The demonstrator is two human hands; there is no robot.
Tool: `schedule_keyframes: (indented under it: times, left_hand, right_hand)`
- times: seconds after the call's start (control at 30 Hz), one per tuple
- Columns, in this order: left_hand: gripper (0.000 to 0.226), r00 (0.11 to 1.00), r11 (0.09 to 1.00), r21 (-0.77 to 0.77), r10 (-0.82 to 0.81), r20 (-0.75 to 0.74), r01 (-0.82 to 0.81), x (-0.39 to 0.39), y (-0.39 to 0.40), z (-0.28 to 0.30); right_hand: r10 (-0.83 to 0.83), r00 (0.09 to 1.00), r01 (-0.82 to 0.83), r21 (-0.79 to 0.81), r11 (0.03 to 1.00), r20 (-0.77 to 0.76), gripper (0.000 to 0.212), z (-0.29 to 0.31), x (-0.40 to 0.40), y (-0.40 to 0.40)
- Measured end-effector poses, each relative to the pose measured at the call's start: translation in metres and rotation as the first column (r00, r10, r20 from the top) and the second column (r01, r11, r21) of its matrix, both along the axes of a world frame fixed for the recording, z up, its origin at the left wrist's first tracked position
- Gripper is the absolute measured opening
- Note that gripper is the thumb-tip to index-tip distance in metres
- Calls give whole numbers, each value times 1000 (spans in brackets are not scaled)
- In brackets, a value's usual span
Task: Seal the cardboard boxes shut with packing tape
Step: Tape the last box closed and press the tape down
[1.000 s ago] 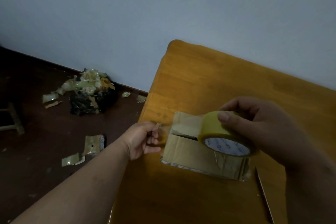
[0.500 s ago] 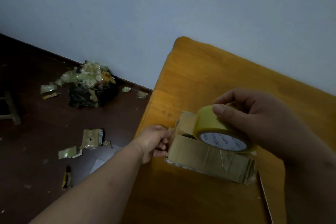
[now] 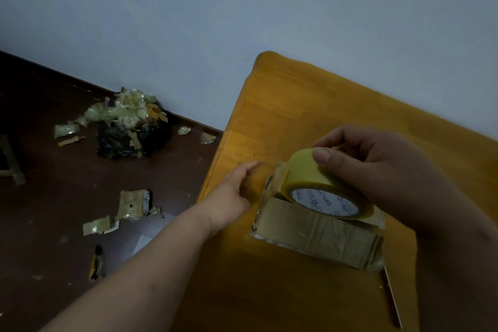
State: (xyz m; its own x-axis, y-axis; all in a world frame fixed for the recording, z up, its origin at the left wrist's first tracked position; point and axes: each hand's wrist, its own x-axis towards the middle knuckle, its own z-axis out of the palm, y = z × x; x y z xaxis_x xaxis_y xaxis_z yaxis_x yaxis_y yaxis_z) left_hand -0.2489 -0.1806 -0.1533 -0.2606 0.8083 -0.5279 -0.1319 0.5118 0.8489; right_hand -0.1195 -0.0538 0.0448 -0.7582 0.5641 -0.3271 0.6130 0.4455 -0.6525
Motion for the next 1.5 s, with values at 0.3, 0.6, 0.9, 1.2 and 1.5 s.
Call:
schedule_keyframes:
  times: [0.3, 0.6, 0.9, 1.2, 1.5]
  left_hand:
    - [114, 834, 874, -19, -468, -292, 485, -2, 32, 16]
    - [78, 946, 958, 83, -254, -201, 275, 7, 33, 0]
    - [89, 957, 959, 89, -258, -134, 271, 11, 31, -2]
    - [90, 949, 961, 34, -266, -171, 275, 14, 31, 9]
    - [86, 964, 969, 17, -242, -111, 245, 20, 30, 20]
  right_hand:
    - [-22, 999, 22, 9, 1000, -24, 44, -1, 15, 6]
    - [-62, 998, 62, 8, 998, -16, 42, -8, 41, 14]
    - [-99, 992, 93, 70, 993, 80, 20, -26, 66, 31]
    - [-54, 986, 42, 82, 996, 155, 13, -39, 80, 36]
    - [-9, 979, 3, 34, 999, 204, 18, -43, 90, 41]
